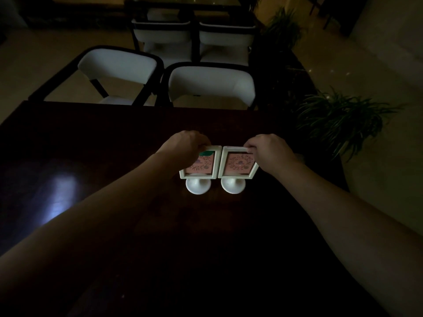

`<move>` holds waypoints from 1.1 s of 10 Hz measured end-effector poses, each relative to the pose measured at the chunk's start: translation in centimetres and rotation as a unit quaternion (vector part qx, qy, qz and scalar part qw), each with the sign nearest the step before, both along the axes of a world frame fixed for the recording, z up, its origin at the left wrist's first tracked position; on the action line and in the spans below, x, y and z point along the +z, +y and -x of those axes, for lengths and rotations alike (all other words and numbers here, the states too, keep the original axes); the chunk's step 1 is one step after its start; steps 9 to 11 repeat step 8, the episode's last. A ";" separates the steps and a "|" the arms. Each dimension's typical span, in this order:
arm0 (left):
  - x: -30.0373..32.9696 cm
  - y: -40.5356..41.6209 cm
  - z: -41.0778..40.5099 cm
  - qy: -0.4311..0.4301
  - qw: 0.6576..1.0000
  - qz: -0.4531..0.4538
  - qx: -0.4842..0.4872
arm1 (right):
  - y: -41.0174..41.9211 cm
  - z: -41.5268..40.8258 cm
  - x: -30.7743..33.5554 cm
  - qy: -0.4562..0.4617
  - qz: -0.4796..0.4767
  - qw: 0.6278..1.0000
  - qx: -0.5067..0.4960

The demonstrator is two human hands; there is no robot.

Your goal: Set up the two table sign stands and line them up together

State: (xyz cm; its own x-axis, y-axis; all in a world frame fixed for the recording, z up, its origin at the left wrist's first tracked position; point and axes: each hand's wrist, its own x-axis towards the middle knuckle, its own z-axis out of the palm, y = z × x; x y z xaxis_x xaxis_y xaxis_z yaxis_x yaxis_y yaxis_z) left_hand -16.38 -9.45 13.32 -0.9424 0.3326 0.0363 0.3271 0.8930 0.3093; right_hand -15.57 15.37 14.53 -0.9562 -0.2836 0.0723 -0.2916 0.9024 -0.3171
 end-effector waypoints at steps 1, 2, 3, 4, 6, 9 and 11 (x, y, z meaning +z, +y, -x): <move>-0.1 0.0 0.0 -0.004 1.000 -0.003 0.003 | 0.1 0.1 0.0 -0.003 -0.008 1.000 0.003; -0.2 0.0 -0.1 -0.009 1.000 -0.013 0.014 | 0.1 0.1 0.2 -0.006 -0.010 1.000 0.004; -0.3 0.0 -0.2 -0.009 0.999 -0.026 0.020 | 0.2 0.1 0.3 -0.005 -0.007 1.000 0.003; -0.2 0.1 -0.6 -0.007 0.999 -0.028 0.015 | 0.2 -0.2 0.4 -0.011 -0.001 1.000 0.006; -0.1 0.2 -0.6 -0.007 0.999 -0.026 0.025 | 0.3 -0.1 0.3 -0.015 -0.007 1.000 0.005; 0.6 0.1 -1.7 -0.007 0.999 -0.003 0.039 | 0.5 -0.4 0.5 -0.031 0.021 0.999 -0.016; 0.6 0.1 -1.7 -0.007 0.999 -0.003 0.039 | 0.5 -0.4 0.5 -0.031 0.021 0.999 -0.016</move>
